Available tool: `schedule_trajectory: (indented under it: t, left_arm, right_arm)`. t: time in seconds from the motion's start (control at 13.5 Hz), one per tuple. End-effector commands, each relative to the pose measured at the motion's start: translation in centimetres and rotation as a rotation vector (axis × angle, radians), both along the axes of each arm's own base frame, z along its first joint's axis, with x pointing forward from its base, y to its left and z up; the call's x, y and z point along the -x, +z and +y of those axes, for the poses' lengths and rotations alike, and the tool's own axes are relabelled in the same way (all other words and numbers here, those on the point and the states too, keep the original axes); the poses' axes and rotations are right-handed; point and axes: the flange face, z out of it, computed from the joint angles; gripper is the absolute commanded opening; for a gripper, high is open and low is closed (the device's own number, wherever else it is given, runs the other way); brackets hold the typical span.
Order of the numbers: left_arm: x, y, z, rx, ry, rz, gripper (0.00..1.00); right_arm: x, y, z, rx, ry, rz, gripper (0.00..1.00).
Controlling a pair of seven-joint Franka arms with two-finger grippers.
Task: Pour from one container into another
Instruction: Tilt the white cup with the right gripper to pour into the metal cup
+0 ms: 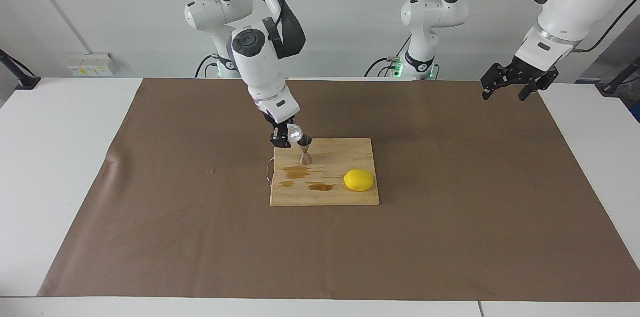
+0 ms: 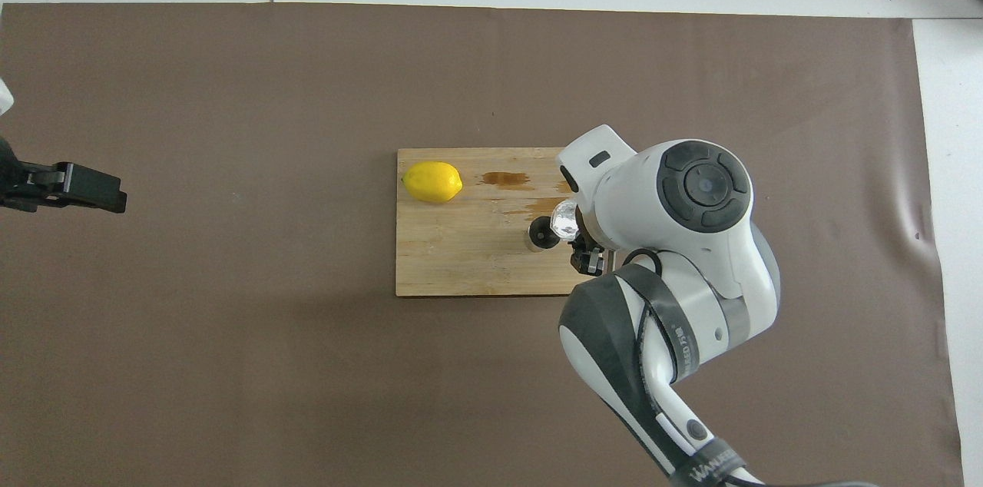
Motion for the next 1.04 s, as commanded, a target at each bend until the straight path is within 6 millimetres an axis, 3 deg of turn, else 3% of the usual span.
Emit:
schedule_trajectory:
  t: [0.0,0.44,0.96]
  left_arm:
    - [0.8,0.2,0.2,-0.015,0.01,-0.013,1.0]
    - [0.8,0.2,0.2,-0.015,0.01,-0.013,1.0]
    - [0.8,0.2,0.2,-0.015,0.01,-0.013,1.0]
  right_arm:
    - [0.5,0.9,0.6,0.041,0.006,-0.042,0.24]
    - [1.0,1.8,2.1,0.119,0.024,-0.105,0.24]
    - [1.5,1.9,2.2,0.16,0.05,-0.118,0.24]
